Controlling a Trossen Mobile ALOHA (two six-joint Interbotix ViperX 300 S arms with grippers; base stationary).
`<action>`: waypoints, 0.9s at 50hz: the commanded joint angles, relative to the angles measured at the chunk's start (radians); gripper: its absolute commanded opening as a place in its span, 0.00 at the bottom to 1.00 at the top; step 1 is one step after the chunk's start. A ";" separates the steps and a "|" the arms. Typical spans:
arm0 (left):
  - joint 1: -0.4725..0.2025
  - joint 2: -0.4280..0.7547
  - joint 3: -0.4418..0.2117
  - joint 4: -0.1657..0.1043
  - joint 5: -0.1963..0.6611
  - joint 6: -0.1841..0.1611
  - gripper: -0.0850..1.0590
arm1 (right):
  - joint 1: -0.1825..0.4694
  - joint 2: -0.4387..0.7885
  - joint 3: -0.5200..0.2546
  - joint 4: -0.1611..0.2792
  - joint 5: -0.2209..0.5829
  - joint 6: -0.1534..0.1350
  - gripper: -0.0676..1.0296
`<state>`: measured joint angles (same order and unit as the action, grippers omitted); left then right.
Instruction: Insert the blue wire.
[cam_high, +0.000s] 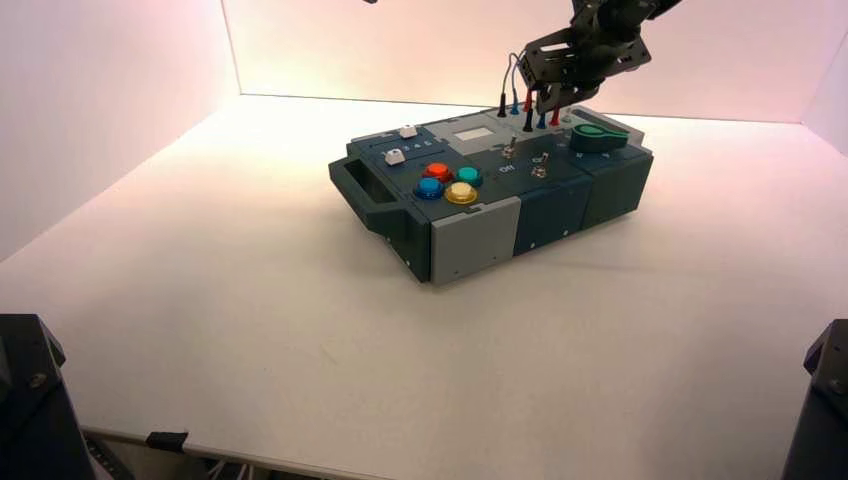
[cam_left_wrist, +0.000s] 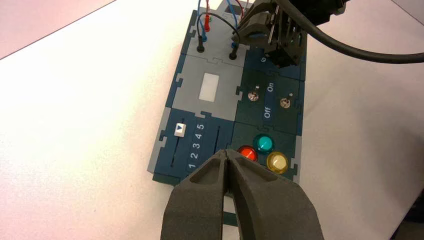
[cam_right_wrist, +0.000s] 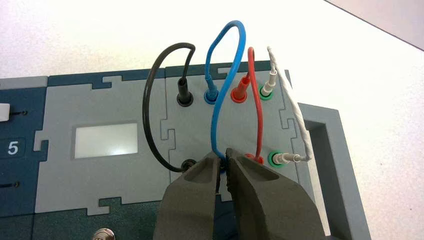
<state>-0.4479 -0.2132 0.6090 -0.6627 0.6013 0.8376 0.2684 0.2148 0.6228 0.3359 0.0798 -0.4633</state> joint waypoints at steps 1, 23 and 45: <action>-0.002 -0.028 -0.018 -0.002 -0.005 0.003 0.05 | -0.011 0.018 0.015 -0.002 0.005 -0.002 0.04; -0.002 -0.035 -0.018 -0.002 -0.005 0.003 0.05 | -0.003 -0.031 0.003 -0.002 0.034 0.002 0.25; 0.000 -0.046 -0.017 -0.002 -0.003 0.003 0.05 | -0.005 -0.126 -0.104 -0.006 0.287 0.000 0.26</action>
<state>-0.4464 -0.2332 0.6090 -0.6627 0.6013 0.8376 0.2638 0.1350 0.5630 0.3329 0.3099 -0.4617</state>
